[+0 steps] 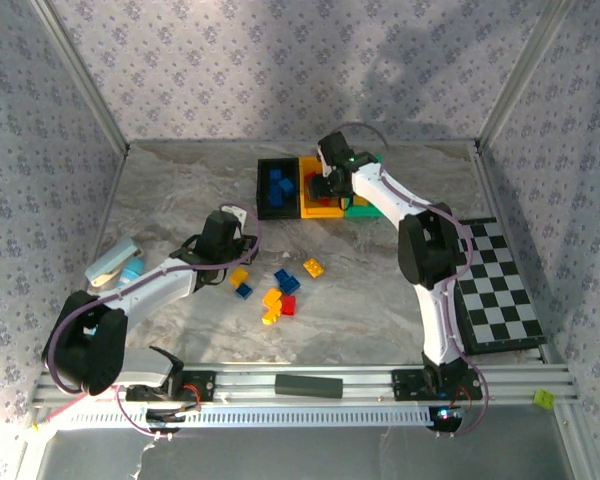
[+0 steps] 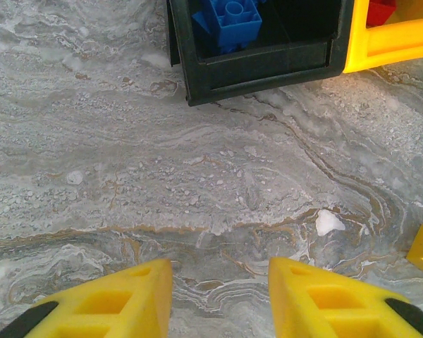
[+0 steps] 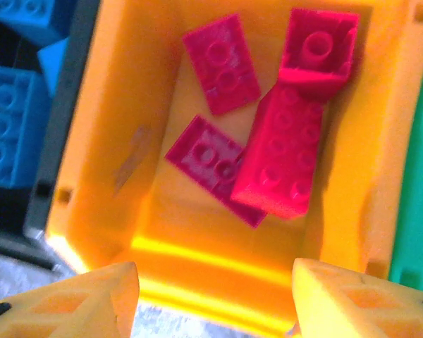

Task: Sort the legos into containers by color
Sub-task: Place the lego in the container, then pick up the lego from the center of the table.

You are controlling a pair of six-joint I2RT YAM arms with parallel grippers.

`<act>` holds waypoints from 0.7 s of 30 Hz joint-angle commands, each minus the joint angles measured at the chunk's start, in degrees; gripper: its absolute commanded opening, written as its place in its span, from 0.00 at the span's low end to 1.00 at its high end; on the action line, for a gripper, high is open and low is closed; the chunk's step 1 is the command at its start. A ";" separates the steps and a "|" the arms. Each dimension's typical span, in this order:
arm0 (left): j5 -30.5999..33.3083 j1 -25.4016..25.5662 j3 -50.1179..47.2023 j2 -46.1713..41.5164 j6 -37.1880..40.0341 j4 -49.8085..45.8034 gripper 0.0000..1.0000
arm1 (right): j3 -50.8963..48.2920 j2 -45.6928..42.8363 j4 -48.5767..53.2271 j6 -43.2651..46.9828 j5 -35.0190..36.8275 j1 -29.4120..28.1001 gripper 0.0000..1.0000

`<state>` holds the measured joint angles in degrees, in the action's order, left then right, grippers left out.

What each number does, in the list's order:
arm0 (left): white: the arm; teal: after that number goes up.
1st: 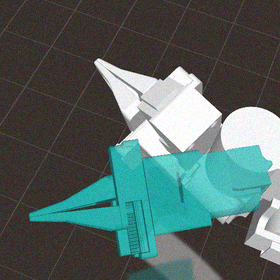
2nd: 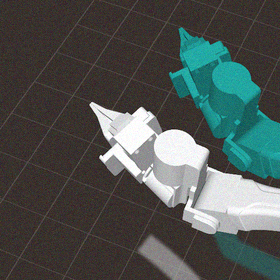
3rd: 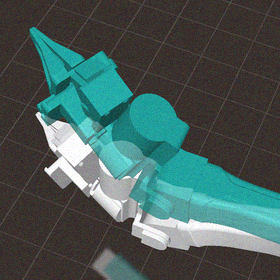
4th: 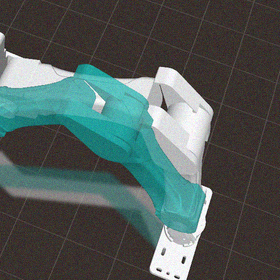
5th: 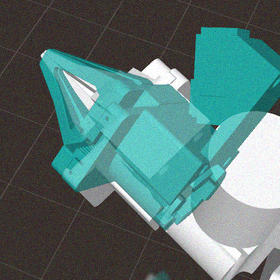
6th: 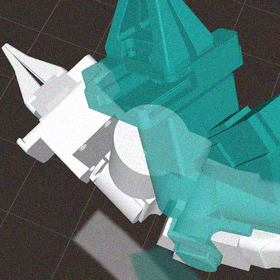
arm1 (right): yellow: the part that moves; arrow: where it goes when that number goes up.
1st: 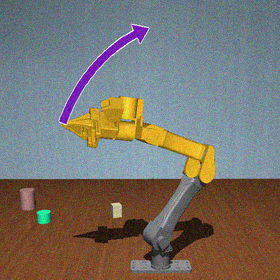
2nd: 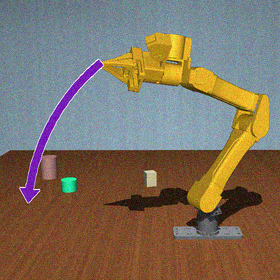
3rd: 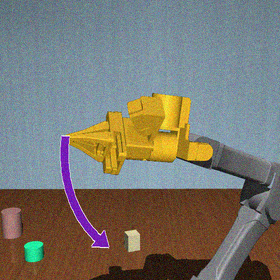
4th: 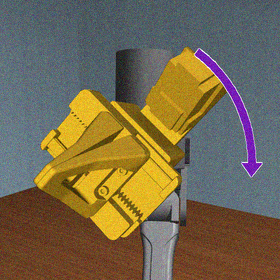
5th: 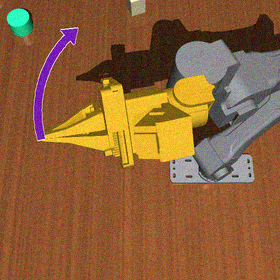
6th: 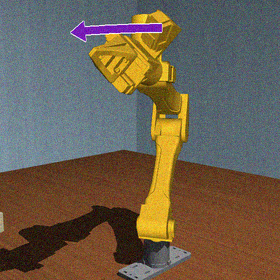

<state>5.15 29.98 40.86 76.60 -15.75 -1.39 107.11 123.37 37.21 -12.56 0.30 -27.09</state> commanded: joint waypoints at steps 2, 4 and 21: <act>-1.41 -0.40 0.00 0.04 -0.87 1.03 0.40 | -5.05 -7.57 -2.28 1.13 1.46 -2.85 0.61; -1.63 -0.38 -0.16 0.13 -0.95 1.17 0.40 | -7.91 -9.88 -2.49 1.13 1.73 -4.04 0.61; -2.58 -0.40 -0.70 0.66 -1.57 2.53 0.40 | -25.97 -22.71 -6.24 -1.45 2.84 -10.88 0.62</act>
<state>3.66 29.98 40.53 76.69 -16.60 -0.12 83.00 103.94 31.24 -12.69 2.39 -36.51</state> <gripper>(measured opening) 0.400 0.616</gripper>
